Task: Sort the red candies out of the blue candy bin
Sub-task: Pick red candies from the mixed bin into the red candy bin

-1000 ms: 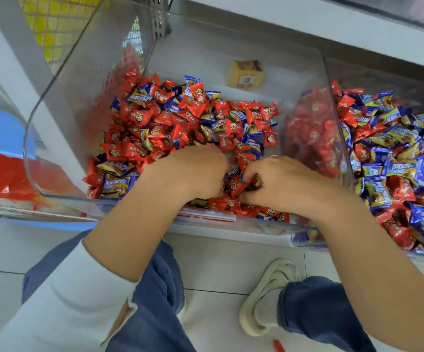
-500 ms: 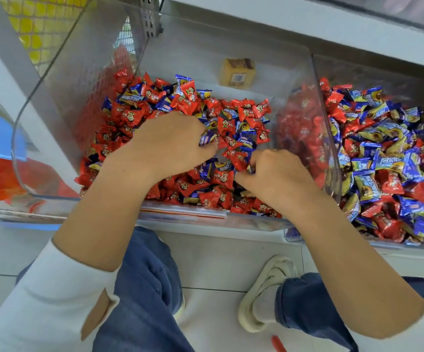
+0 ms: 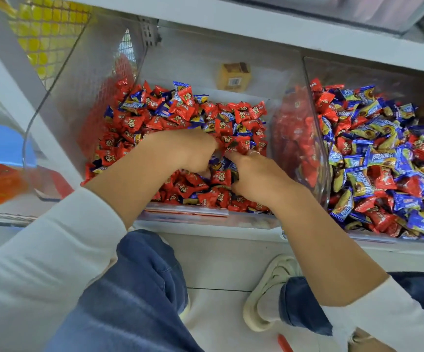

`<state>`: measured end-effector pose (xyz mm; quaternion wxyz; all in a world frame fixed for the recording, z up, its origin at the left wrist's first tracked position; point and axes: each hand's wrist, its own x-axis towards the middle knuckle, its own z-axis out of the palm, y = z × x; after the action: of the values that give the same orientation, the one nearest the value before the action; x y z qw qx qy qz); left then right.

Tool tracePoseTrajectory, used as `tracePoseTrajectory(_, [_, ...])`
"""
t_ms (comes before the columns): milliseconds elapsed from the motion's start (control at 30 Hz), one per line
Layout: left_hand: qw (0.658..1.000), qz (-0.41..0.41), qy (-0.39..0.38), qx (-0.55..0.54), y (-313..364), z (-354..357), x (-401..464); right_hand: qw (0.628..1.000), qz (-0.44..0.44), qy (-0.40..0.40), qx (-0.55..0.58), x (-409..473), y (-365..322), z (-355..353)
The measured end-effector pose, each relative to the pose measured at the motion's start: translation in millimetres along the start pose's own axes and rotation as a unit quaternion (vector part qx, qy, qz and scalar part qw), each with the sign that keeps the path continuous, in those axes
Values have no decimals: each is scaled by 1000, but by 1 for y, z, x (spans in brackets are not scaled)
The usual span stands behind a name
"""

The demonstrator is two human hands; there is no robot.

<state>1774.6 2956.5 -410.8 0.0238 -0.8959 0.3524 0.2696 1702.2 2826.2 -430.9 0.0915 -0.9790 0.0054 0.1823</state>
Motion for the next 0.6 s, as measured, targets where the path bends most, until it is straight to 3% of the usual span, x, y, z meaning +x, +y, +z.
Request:
tracePoseTrajectory(167, [998, 17, -4, 64, 10, 13, 1, 1000, -16, 21, -11, 8, -1, 4])
tracePoseTrajectory(500, [993, 23, 111, 42, 2, 12, -5, 996, -12, 61, 70, 1, 0, 0])
tracePoseTrajectory(600, [990, 24, 132, 39, -4, 13, -8, 997, -31, 30, 69, 4, -3, 1])
